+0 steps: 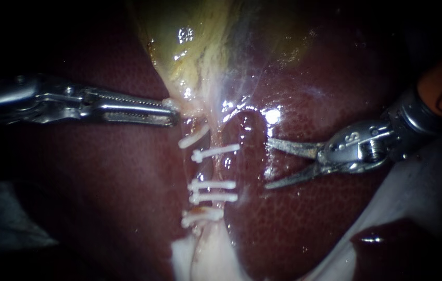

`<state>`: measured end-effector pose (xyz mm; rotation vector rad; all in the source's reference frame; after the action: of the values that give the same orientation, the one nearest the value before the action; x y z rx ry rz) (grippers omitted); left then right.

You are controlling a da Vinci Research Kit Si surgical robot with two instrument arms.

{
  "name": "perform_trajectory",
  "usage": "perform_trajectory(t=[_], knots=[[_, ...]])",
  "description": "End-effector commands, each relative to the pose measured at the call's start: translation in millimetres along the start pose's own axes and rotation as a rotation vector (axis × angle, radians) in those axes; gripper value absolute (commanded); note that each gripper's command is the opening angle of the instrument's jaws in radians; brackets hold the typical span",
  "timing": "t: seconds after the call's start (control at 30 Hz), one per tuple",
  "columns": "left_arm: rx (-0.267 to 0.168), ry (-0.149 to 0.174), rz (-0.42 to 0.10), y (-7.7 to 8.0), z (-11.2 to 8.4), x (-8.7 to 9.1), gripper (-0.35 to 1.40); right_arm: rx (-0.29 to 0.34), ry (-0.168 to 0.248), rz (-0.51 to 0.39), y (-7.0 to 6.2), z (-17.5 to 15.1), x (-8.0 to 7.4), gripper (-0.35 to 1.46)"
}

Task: Go to the cutting position right tube

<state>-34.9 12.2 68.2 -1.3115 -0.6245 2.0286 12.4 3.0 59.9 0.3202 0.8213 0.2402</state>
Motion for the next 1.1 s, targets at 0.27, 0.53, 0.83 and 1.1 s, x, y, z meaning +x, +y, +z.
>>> perform_trajectory(t=[0.27,0.53,0.83,1.1], knots=[[-0.007,-0.004,-0.019,1.7,-3.3,2.5,-0.35,0.001,0.000,-0.006,0.0,0.0,0.0,1.43],[0.003,0.019,-0.006,2.3,-5.8,4.0,-0.35,0.014,0.004,-0.005,-0.1,0.3,0.2,1.43],[0.005,0.019,-0.003,2.2,-5.6,3.6,-0.35,0.102,0.043,0.045,-0.3,4.2,-0.3,1.43],[0.005,0.019,-0.003,2.3,-5.6,3.5,-0.35,0.190,0.051,0.158,0.8,7.9,-3.7,1.43]])
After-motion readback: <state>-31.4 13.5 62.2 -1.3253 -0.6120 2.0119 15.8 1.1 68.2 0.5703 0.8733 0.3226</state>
